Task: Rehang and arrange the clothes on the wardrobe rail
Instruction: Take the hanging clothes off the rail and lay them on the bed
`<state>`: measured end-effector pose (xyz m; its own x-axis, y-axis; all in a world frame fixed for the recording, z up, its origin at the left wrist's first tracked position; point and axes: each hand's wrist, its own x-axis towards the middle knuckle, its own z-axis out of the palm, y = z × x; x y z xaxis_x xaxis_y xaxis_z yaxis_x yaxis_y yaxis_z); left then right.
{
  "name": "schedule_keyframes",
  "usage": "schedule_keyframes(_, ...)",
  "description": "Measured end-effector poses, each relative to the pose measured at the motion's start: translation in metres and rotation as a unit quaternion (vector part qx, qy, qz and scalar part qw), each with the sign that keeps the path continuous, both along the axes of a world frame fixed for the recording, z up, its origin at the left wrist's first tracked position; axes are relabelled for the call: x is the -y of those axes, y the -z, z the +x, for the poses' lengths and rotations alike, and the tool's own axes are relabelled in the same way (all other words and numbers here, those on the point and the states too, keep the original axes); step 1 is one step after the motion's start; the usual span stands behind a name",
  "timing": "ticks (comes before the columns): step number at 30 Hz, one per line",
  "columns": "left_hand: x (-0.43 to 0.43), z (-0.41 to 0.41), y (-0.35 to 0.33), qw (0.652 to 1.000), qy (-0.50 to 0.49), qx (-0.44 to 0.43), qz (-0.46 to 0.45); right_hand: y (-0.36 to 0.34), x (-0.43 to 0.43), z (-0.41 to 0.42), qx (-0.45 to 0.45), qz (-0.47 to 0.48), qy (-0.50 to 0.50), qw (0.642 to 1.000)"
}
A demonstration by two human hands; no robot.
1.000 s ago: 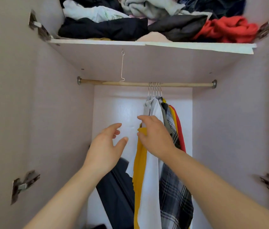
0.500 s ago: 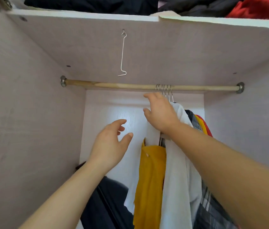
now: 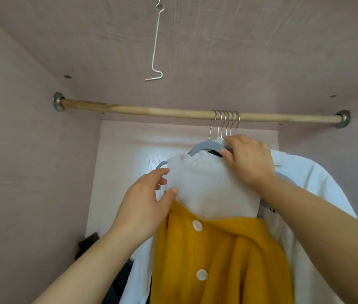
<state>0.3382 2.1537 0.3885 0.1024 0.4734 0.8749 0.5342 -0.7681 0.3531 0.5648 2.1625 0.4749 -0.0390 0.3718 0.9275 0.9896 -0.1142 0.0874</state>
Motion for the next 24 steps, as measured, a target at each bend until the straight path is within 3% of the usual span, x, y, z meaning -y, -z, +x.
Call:
schedule_keyframes(13,-0.03,0.019,-0.028,0.997,-0.072,-0.023,0.026,-0.024,-0.065,0.007,0.048,0.118,-0.133,0.983)
schedule_keyframes(20,-0.019,0.001,-0.055,0.977,-0.173,0.02,0.127,-0.031,-0.047,-0.04,0.074,0.157,-0.279,0.945)
schedule_keyframes(24,-0.006,-0.025,-0.019,0.973,-0.205,0.036,0.104,0.001,-0.029,-0.077,0.091,0.167,-0.344,0.92)
